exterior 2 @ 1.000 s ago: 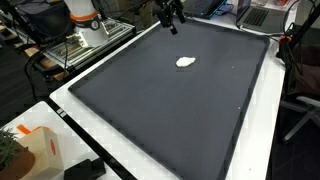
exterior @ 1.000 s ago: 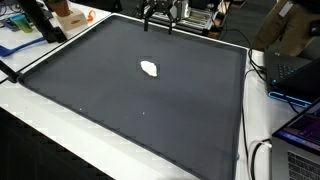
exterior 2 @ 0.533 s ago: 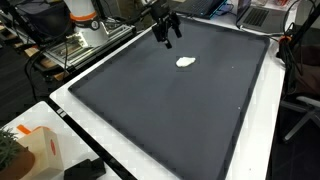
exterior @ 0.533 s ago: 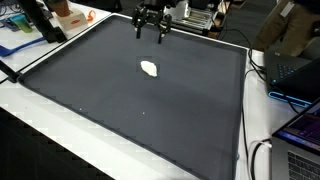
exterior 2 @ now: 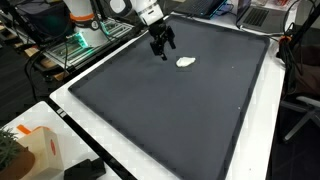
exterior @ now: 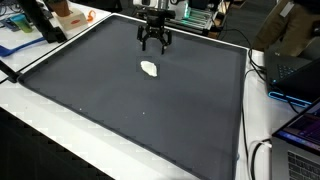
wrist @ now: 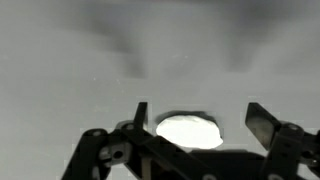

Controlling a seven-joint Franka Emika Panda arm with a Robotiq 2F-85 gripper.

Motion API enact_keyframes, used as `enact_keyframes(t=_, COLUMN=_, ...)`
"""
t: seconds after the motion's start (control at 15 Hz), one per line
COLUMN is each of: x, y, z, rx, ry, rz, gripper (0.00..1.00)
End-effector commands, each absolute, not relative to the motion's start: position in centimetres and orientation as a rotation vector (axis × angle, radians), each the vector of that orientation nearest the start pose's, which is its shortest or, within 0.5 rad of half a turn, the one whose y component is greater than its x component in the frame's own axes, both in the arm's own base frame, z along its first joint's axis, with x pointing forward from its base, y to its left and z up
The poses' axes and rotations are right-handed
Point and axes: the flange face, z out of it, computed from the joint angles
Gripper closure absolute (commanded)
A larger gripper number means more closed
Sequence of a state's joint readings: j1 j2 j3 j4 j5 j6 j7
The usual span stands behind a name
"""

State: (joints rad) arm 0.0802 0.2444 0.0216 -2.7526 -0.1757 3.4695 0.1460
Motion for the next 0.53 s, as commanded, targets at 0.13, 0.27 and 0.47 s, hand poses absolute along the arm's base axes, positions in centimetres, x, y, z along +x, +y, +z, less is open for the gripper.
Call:
enact_keyframes(t=0.13, x=41.97, y=6.92, z=20.36, rx=-2.946, ry=-0.242, rz=-0.787, gripper=0.0)
enact_keyframes(t=0.27, x=42.03, y=6.93, z=20.53, rx=-2.95, ry=-0.288, rz=-0.833, gripper=0.0)
enact_keyframes(t=0.47, x=41.97, y=7.24, z=20.49, rx=-2.937, ry=-0.322, rz=-0.87, gripper=0.0)
